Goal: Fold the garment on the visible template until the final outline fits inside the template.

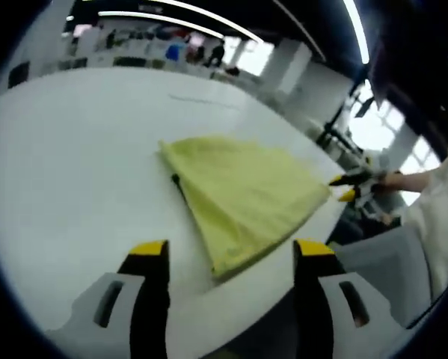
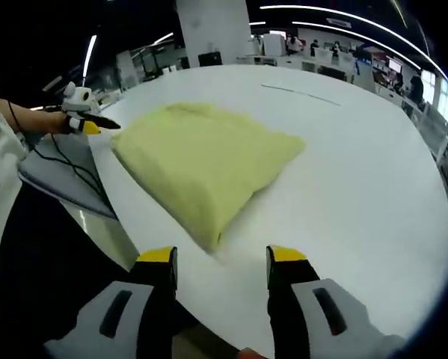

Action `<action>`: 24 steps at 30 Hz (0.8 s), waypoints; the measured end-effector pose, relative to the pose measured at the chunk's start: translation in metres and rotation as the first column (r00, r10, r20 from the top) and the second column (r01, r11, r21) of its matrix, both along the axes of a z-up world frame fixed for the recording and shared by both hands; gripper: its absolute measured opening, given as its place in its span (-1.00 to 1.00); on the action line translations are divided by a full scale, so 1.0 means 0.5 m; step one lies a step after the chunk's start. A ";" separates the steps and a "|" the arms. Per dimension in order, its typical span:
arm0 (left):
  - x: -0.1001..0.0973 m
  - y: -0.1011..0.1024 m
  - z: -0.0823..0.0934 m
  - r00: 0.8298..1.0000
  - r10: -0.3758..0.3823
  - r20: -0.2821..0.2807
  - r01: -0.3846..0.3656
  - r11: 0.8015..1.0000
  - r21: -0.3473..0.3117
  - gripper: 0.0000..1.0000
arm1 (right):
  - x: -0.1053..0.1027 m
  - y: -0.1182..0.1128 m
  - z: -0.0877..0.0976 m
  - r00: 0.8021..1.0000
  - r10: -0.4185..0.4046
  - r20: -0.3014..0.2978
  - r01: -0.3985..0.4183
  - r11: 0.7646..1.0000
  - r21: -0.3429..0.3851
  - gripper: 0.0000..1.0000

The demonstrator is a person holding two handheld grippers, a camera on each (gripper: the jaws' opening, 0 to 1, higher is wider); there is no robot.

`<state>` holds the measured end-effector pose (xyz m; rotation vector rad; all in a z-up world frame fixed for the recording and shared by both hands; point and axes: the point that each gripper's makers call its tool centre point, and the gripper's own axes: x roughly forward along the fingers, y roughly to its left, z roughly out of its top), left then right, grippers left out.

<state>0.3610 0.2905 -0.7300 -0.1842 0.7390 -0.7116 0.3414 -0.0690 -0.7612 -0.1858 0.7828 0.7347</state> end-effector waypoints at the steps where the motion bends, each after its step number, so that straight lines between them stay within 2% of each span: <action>1: 0.000 0.000 -0.001 1.000 0.000 -0.001 0.000 1.000 0.000 0.27 | 0.002 -0.001 0.001 1.000 -0.008 0.002 0.008 1.000 0.004 0.04; 4: 0.000 0.001 0.001 1.000 0.006 0.000 -0.006 1.000 -0.005 0.28 | 0.010 -0.002 0.007 0.999 -0.031 0.008 0.031 0.999 0.018 0.11; 15: -0.003 -0.002 0.007 1.000 0.008 0.008 -0.008 1.000 -0.005 0.30 | 0.015 -0.002 0.020 0.999 -0.036 0.029 0.035 0.999 0.020 0.14; 24: -0.008 -0.003 0.013 1.000 0.014 0.017 -0.013 1.000 -0.012 0.30 | 0.002 0.001 0.021 0.999 -0.038 0.031 0.038 0.999 0.018 0.14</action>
